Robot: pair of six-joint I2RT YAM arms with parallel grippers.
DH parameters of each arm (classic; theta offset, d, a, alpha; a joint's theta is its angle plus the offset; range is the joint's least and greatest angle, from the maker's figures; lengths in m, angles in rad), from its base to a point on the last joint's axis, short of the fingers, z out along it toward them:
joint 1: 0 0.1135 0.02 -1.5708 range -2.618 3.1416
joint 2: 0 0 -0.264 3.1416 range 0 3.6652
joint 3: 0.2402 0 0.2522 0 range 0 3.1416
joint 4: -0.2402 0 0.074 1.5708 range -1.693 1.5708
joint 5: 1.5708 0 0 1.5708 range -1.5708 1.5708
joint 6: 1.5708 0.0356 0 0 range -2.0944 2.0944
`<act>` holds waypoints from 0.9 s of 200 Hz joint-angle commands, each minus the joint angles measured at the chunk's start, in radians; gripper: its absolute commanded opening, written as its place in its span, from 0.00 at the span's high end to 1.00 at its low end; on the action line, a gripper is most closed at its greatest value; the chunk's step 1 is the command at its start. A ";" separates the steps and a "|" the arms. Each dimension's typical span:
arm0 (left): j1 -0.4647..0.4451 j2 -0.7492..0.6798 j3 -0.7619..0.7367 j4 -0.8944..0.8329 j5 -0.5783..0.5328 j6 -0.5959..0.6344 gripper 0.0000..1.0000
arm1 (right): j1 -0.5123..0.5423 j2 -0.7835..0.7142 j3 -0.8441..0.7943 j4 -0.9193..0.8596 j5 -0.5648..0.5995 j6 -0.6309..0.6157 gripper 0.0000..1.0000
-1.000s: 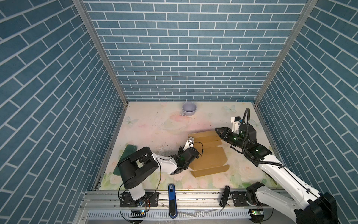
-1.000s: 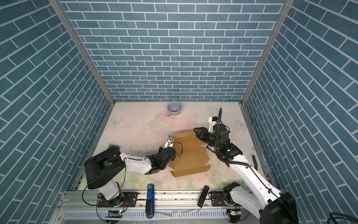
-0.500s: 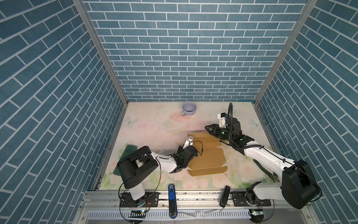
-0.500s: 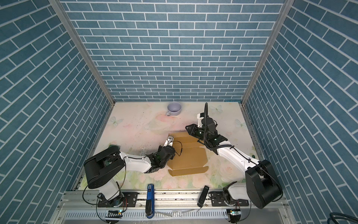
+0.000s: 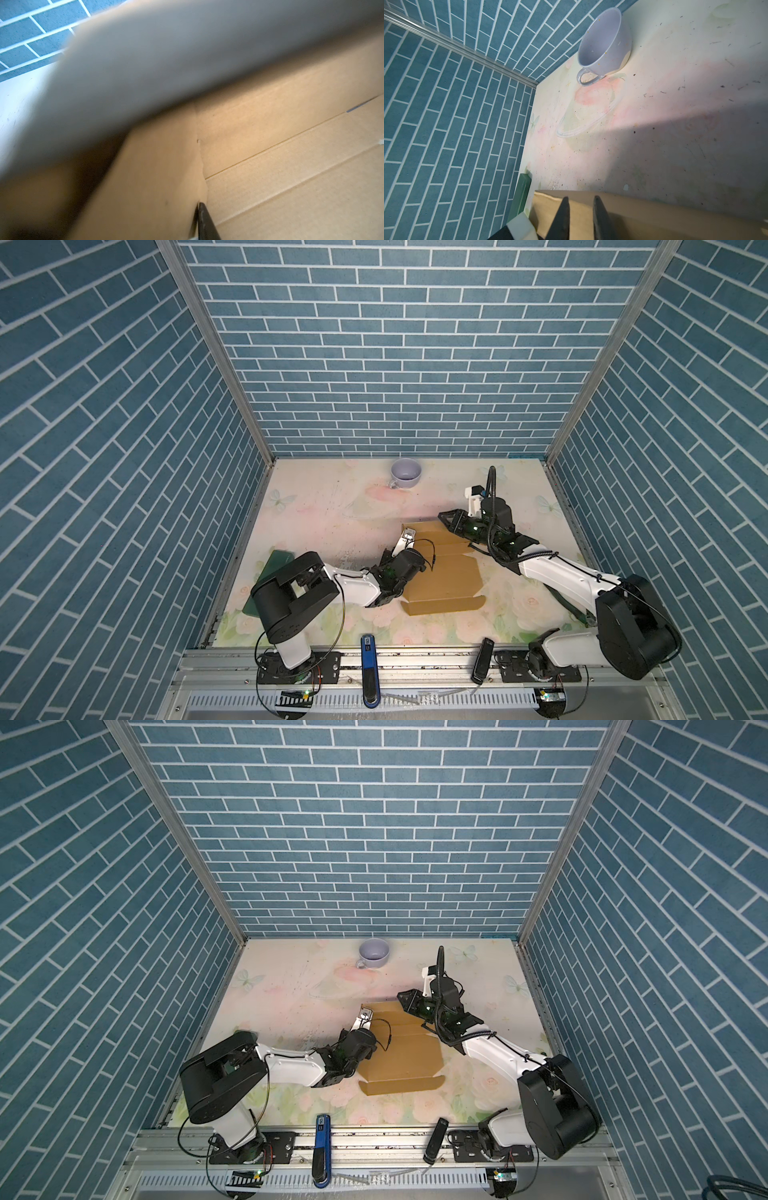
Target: Fold the paper box
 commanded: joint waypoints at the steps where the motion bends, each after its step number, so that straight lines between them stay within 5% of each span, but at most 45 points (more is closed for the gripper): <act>1: 0.008 0.015 0.035 -0.026 -0.028 0.000 0.80 | 0.004 0.017 -0.027 0.055 0.018 0.019 0.79; 180: 0.038 0.103 0.109 -0.046 -0.100 -0.010 0.69 | 0.008 0.080 -0.029 0.061 0.033 0.040 0.82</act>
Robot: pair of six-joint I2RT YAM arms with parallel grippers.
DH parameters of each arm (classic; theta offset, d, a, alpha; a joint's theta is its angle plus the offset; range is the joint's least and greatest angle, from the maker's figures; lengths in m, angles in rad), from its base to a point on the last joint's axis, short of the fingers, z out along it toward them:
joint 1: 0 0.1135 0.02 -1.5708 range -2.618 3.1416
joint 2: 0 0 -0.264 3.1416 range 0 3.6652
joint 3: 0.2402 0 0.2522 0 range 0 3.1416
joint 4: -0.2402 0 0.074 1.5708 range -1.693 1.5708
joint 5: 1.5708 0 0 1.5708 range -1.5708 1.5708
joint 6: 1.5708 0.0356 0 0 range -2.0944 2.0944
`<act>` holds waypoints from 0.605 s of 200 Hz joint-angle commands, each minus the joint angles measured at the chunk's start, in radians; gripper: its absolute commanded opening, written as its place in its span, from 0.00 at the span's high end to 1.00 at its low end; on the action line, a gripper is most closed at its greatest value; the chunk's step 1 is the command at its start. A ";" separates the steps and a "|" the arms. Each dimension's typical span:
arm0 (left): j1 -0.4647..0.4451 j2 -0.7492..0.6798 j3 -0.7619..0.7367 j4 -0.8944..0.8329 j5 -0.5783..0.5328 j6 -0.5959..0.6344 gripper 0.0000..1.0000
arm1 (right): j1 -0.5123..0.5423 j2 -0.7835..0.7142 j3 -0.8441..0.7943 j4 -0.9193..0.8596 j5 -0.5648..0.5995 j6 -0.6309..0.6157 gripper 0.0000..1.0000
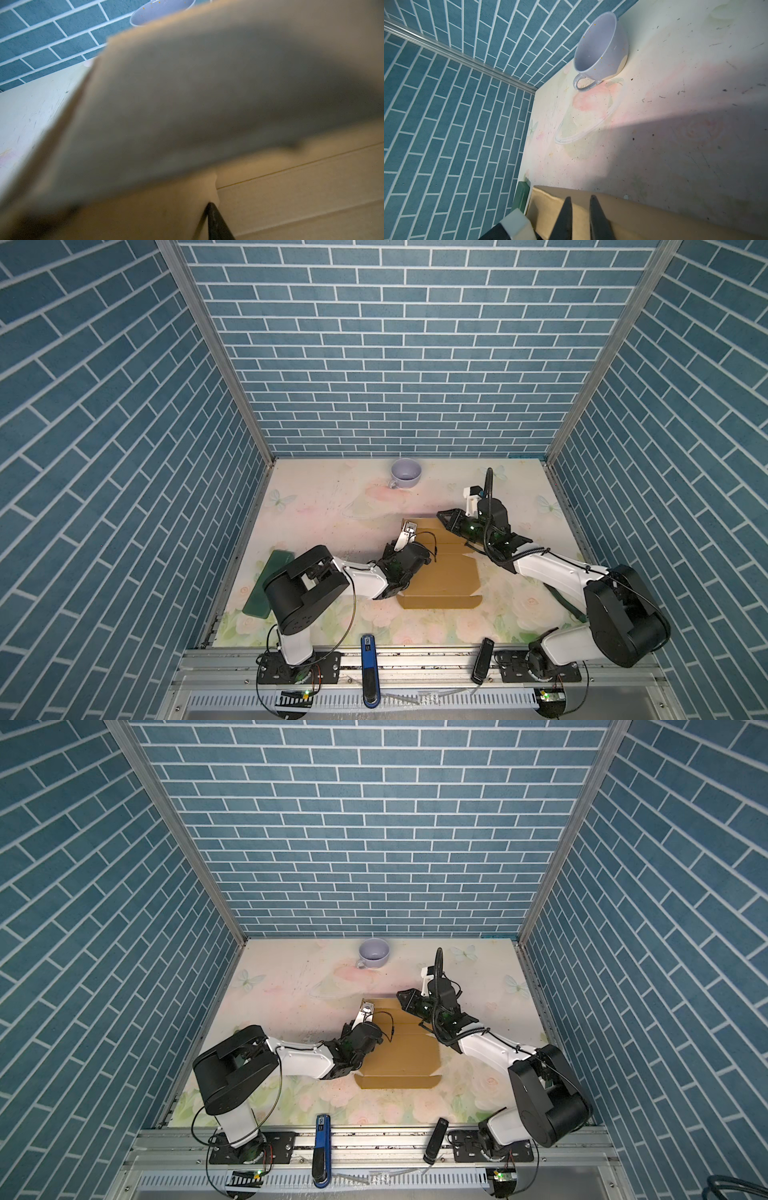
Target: Fold the paper box
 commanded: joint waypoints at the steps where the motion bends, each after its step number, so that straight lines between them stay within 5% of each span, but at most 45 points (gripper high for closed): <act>1: 0.013 0.022 0.021 -0.011 -0.029 0.005 0.69 | 0.005 0.024 -0.022 -0.025 0.011 0.015 0.82; 121: 0.024 0.058 0.056 0.030 -0.034 0.036 0.88 | 0.006 0.030 -0.011 -0.049 0.012 0.014 0.83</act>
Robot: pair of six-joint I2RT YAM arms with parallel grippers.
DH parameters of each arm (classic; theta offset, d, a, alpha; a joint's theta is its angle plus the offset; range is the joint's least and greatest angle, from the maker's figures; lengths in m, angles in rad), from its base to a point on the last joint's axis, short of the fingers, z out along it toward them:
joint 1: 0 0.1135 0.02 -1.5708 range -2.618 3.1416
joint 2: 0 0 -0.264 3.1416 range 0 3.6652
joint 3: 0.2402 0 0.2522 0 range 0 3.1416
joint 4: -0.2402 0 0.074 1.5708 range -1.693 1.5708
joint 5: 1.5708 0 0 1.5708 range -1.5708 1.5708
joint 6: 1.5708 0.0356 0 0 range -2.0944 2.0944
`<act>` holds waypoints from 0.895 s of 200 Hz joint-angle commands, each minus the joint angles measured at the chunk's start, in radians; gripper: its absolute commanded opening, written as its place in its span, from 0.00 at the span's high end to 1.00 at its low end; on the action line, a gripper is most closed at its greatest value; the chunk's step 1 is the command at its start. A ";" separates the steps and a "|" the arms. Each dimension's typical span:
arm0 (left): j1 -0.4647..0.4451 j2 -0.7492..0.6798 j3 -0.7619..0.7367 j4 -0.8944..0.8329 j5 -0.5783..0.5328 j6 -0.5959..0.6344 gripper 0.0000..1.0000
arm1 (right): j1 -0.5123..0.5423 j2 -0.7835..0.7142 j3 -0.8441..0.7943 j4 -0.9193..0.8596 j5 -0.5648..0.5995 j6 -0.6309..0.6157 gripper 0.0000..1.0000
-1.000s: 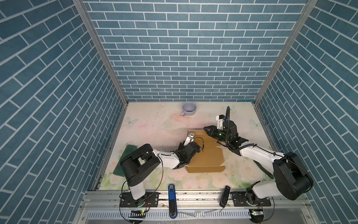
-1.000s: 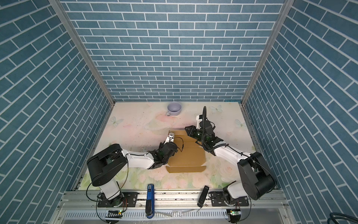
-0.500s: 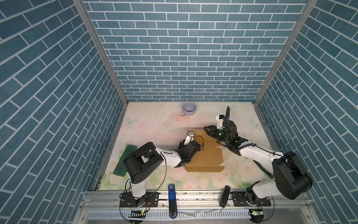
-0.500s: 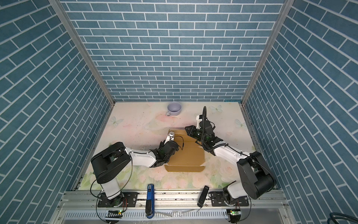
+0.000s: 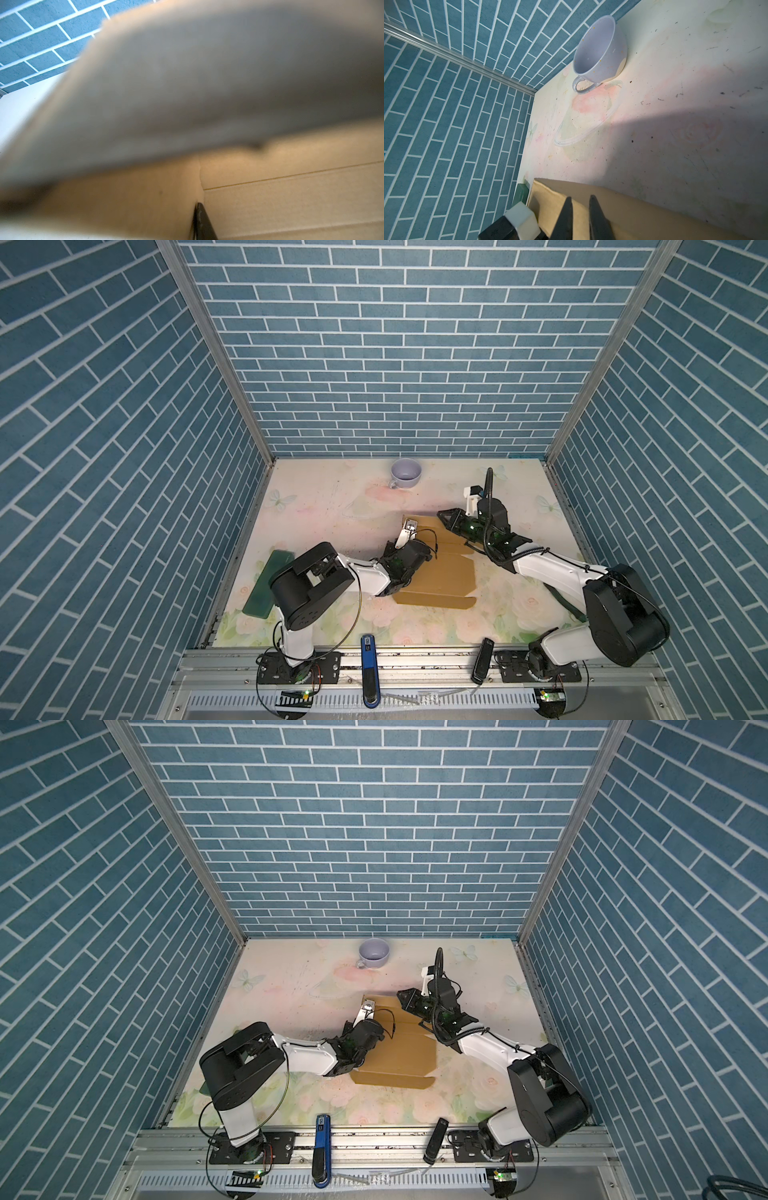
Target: Fold the paper box
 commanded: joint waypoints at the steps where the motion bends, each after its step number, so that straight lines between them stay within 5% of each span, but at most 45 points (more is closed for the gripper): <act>1: 0.008 0.023 0.027 0.008 -0.022 0.019 0.88 | 0.006 0.024 -0.011 -0.058 0.000 0.013 0.83; 54: 0.008 0.022 0.025 0.010 -0.023 0.020 0.96 | 0.006 0.029 -0.007 -0.061 0.001 0.015 0.83; 97: 0.008 0.009 0.020 0.002 -0.028 0.015 0.79 | 0.007 0.026 0.004 -0.071 0.004 0.013 0.83; 179: 0.026 0.005 -0.023 0.083 -0.020 0.045 0.78 | 0.007 0.020 0.034 -0.112 0.013 -0.001 0.83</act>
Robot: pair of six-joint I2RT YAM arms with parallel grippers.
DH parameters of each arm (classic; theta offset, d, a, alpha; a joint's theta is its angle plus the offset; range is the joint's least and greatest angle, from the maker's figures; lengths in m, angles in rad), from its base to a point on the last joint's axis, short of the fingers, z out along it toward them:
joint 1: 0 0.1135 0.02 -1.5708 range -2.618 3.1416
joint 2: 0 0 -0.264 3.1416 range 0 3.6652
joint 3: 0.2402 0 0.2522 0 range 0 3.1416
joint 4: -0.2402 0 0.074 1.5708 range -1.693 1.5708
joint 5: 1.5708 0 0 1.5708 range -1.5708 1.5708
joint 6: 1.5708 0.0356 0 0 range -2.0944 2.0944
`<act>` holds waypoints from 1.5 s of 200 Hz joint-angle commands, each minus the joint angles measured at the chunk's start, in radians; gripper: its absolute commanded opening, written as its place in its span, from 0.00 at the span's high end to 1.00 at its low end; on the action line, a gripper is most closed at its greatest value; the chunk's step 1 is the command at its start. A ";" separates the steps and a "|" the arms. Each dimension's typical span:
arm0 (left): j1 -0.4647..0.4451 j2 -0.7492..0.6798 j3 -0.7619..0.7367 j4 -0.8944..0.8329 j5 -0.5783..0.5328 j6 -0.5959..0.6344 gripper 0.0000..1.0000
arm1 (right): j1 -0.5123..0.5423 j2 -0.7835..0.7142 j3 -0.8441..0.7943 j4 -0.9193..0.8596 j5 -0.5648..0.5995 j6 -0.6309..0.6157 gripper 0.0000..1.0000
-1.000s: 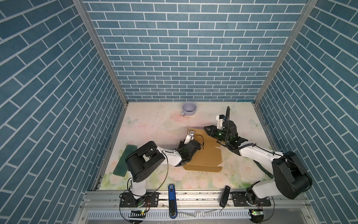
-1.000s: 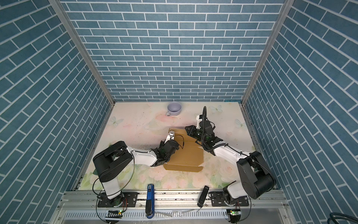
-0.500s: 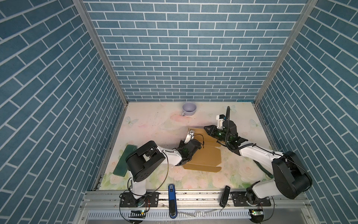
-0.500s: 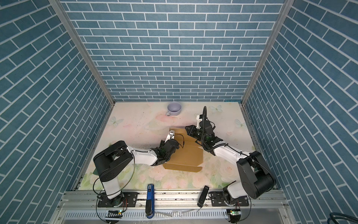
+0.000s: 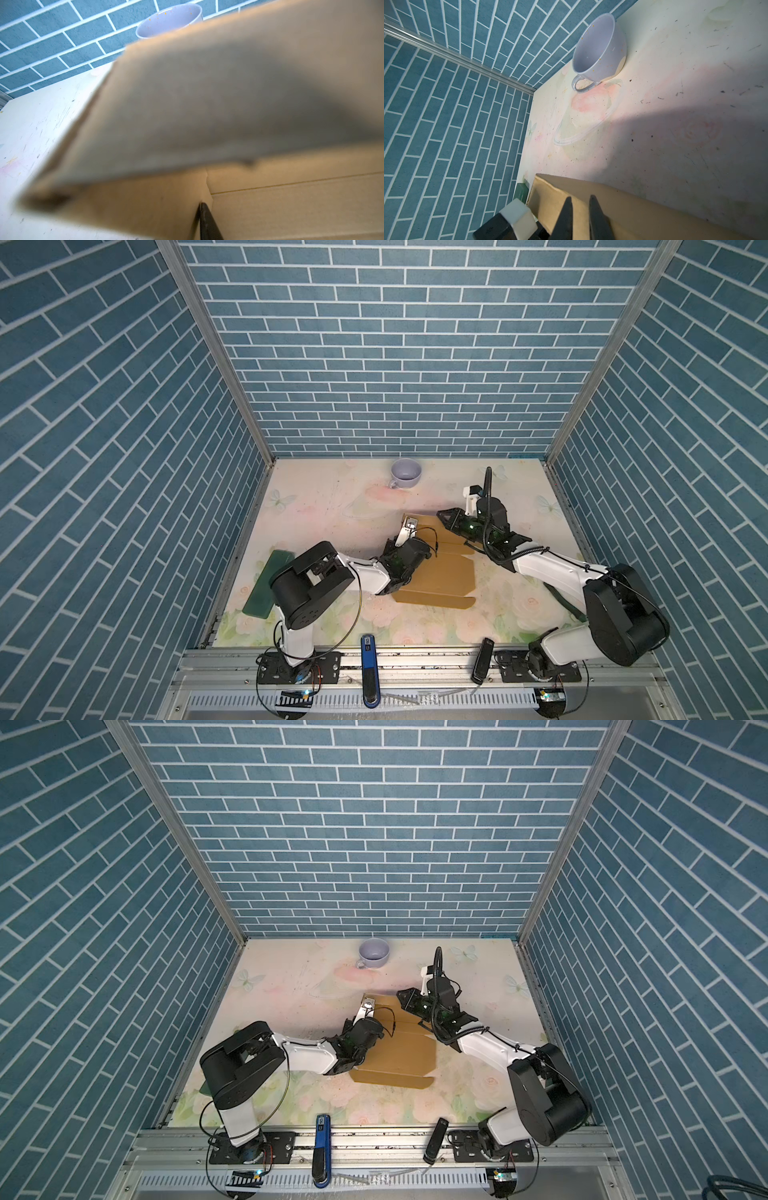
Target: Fold the paper box
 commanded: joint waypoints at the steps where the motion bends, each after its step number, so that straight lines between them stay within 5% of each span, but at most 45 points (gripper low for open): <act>1: 0.015 0.001 -0.024 0.049 -0.012 0.018 0.78 | 0.005 0.017 0.020 -0.089 0.013 -0.001 0.83; 110: 0.039 -0.004 -0.072 0.131 0.004 0.025 0.72 | 0.005 0.023 0.017 -0.111 0.026 -0.005 0.83; 194: 0.052 0.047 -0.149 0.420 0.027 0.087 0.70 | 0.005 0.028 0.014 -0.123 0.032 -0.003 0.83; 300: 0.081 0.111 -0.153 0.551 0.105 0.127 0.78 | 0.005 0.051 0.028 -0.143 0.032 -0.001 0.83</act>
